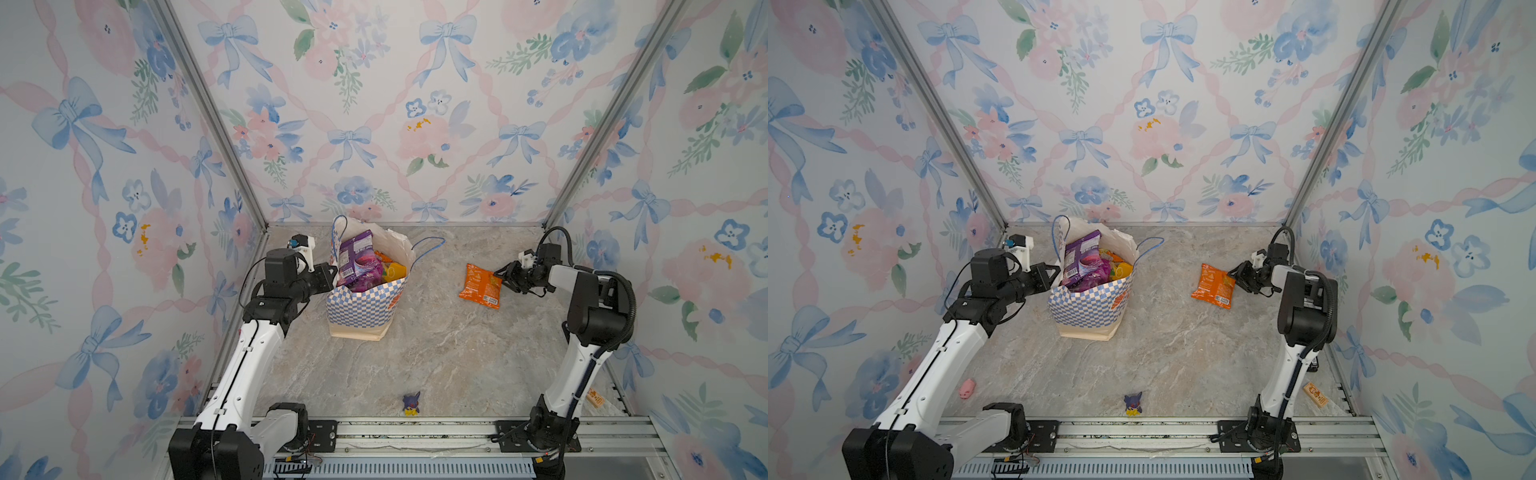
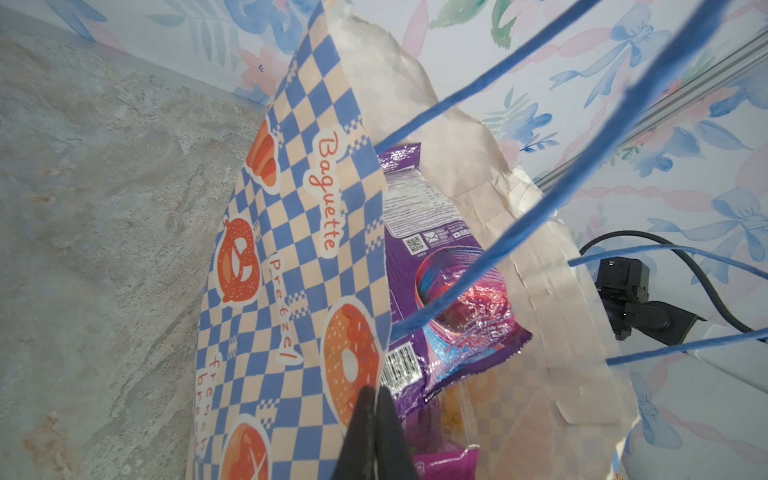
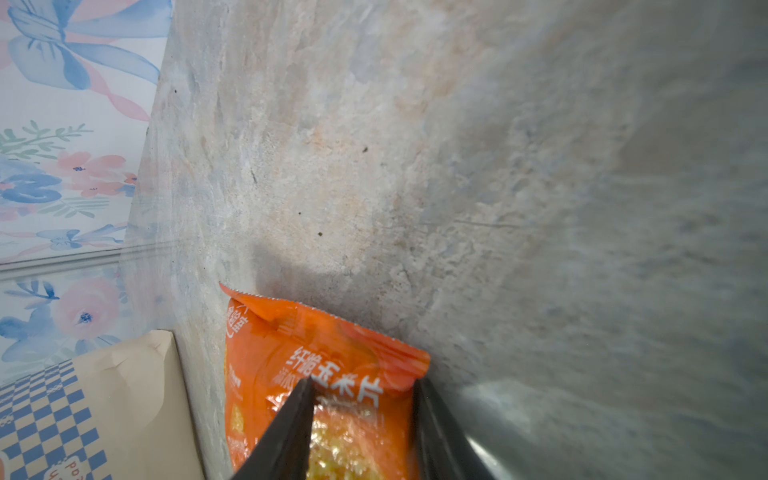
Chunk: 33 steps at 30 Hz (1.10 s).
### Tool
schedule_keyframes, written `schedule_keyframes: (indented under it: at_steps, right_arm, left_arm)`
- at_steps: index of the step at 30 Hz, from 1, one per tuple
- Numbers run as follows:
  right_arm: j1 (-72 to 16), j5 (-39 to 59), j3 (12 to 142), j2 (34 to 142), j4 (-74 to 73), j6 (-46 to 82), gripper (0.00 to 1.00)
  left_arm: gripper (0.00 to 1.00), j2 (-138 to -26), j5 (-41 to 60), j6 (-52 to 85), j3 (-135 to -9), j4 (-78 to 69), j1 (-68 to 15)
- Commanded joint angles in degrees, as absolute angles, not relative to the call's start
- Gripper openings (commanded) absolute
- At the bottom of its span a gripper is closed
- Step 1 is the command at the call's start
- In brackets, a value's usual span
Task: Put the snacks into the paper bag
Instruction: 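Lower the right gripper and close it on the orange chips bag edge, then lift the orange chips bag with the right gripper off the table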
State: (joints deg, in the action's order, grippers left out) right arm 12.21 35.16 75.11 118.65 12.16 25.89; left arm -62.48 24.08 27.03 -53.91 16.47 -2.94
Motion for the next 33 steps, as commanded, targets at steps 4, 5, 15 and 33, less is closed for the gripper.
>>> schedule_keyframes:
  at_steps: [4,5,15,33]
  right_arm:
    - [11.6,33.2,74.9,121.5,16.1,25.4,0.35]
    - [11.5,33.4,74.9,121.4,16.1,25.4,0.34]
    - [11.7,33.8,74.9,121.3,16.0,25.3,0.19]
    - [13.7,48.7,70.5,120.9,2.0,29.5,0.0]
  left_arm:
    - [0.0,-62.5,24.3,25.9,-54.9,17.4,-2.5]
    - [0.0,-62.4,24.3,25.8,-54.9,17.4,-2.5]
    - [0.0,-62.2,24.3,25.7,-54.8,17.5,-2.4]
    - [0.0,-61.5,24.3,25.6,-54.7,17.9,-2.0]
